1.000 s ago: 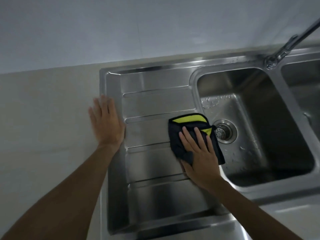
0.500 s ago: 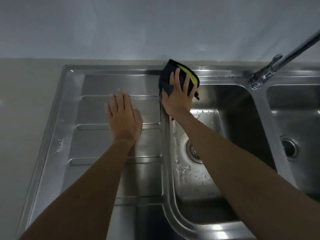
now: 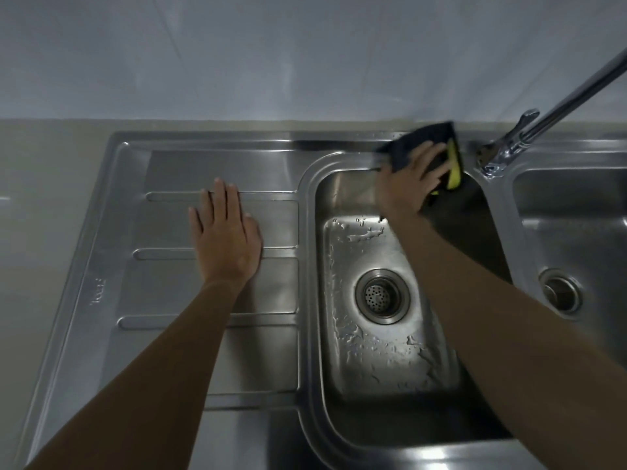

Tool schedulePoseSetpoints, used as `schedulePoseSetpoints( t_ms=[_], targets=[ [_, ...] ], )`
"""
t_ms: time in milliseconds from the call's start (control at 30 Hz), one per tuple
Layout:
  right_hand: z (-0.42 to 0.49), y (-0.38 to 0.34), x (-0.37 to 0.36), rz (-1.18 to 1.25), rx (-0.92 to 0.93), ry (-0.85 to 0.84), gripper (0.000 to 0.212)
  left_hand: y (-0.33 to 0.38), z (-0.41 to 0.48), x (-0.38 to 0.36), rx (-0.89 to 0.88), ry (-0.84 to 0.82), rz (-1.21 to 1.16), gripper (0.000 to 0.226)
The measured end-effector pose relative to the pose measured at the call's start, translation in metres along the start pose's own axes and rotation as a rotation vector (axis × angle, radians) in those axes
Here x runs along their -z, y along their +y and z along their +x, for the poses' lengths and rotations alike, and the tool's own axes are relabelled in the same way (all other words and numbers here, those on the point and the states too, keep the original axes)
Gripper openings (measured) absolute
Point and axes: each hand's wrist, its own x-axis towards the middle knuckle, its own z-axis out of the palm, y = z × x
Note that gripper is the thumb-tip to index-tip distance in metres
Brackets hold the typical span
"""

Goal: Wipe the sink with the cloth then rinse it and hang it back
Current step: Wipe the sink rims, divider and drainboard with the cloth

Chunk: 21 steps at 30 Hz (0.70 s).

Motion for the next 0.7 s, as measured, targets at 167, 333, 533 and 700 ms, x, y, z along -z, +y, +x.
schedulePoseSetpoints(
  t_ms=[167, 333, 533, 700],
  targets=[
    [-0.039, -0.017, -0.034, -0.240, 0.878, -0.094, 0.074, -0.001, 0.001, 0.000, 0.002, -0.010, -0.008, 0.061],
    [-0.013, 0.024, -0.018, -0.212, 0.684, -0.046, 0.072, -0.001, 0.001, 0.000, -0.003, -0.002, -0.014, 0.062],
    [0.020, 0.040, 0.005, 0.010, -0.022, 0.077, 0.071, -0.002, 0.001, -0.003, -0.006, 0.009, -0.007, 0.055],
    [0.008, -0.013, -0.011, -0.163, 0.399, 0.030, 0.064, -0.001, 0.002, -0.003, 0.001, 0.000, -0.007, 0.055]
  ],
)
